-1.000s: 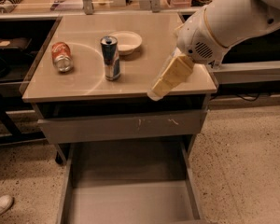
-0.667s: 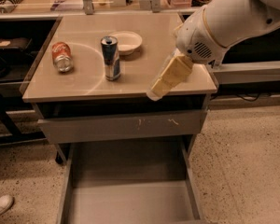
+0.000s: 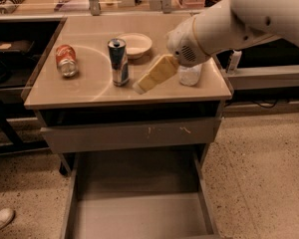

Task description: Place redbull can into middle drawer

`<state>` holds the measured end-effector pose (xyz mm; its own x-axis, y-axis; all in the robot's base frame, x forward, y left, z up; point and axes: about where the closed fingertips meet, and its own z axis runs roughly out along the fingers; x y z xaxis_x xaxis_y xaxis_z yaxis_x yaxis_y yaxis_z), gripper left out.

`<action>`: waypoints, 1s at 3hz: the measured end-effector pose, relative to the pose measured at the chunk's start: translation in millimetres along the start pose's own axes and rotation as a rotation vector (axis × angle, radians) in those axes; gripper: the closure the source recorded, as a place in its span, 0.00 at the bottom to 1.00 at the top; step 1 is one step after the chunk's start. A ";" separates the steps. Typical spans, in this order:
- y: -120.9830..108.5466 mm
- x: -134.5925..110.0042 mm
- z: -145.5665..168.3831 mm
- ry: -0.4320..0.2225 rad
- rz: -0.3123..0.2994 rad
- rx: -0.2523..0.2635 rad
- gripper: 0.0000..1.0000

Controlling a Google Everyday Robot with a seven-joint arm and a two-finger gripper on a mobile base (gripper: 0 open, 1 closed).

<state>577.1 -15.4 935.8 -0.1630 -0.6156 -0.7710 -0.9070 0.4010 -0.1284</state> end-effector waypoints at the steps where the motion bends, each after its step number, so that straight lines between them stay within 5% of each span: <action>1: -7.9 -10.9 31.1 -0.038 0.034 -0.023 0.00; 3: -19.0 -9.5 44.2 -0.072 0.054 0.000 0.00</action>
Offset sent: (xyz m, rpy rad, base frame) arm 0.0188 0.0221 -0.0089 0.0461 0.0197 0.0013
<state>613.0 12.8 918.0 -0.1831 -0.5428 -0.8197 -0.8978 0.4320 -0.0855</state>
